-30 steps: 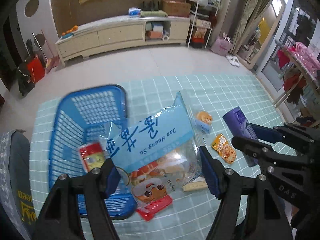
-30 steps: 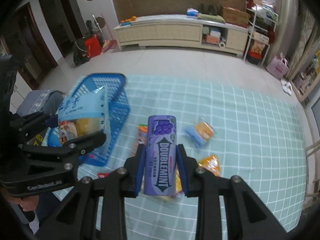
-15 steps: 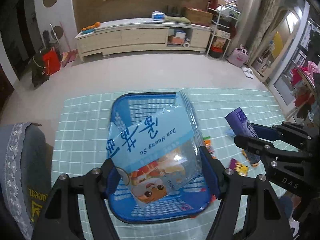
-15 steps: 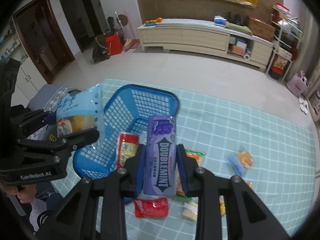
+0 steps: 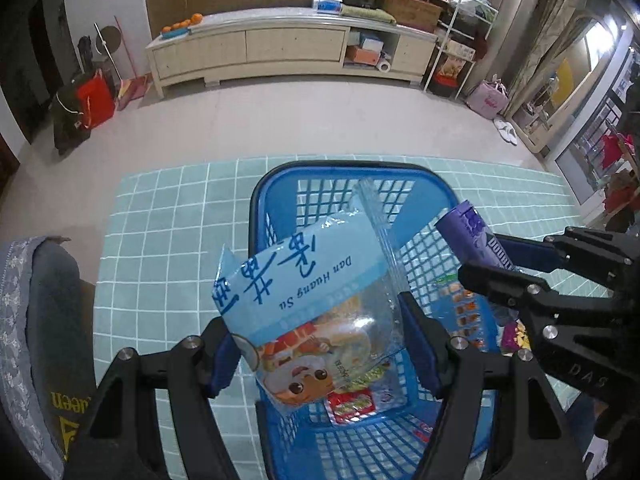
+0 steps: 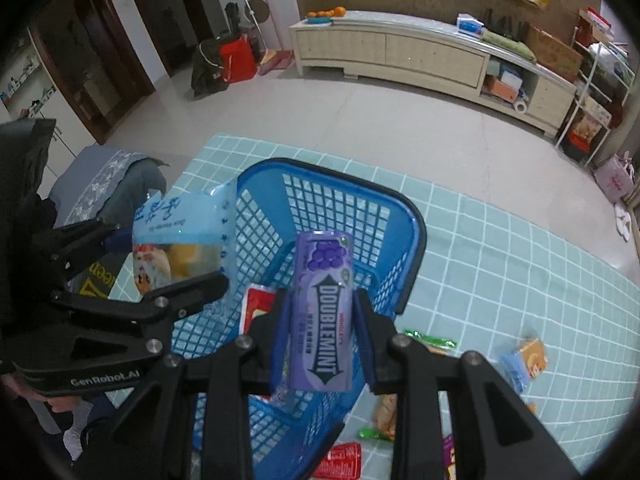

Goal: Organize snacks
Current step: 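Carry the gum pack and cake bag to the basket and release them, then move both open grippers back toward the remaining snacks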

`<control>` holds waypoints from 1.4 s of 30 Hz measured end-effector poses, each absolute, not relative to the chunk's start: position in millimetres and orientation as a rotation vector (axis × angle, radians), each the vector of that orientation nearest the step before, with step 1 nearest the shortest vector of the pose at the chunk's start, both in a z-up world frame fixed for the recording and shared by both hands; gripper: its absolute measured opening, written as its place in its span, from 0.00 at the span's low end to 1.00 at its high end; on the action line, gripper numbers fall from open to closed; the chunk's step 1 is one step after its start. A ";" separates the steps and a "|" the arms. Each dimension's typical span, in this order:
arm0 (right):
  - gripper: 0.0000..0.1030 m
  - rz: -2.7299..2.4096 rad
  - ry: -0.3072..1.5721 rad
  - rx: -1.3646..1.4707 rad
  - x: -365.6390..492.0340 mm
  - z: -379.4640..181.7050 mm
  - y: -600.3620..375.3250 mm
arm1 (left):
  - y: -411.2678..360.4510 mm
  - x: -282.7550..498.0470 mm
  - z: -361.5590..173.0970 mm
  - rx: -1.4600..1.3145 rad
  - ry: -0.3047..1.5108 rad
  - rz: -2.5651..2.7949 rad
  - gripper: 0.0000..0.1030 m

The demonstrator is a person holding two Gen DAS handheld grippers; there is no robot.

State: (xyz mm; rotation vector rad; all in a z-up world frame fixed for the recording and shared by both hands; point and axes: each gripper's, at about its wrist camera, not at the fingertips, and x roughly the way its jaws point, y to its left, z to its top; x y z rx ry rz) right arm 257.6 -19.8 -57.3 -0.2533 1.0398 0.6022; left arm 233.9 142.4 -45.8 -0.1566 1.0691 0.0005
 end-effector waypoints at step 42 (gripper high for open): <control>0.77 0.488 0.995 -0.198 233.3 -15.0 -91.2 | 92.1 198.2 3.9 -0.065 0.972 -0.075 0.76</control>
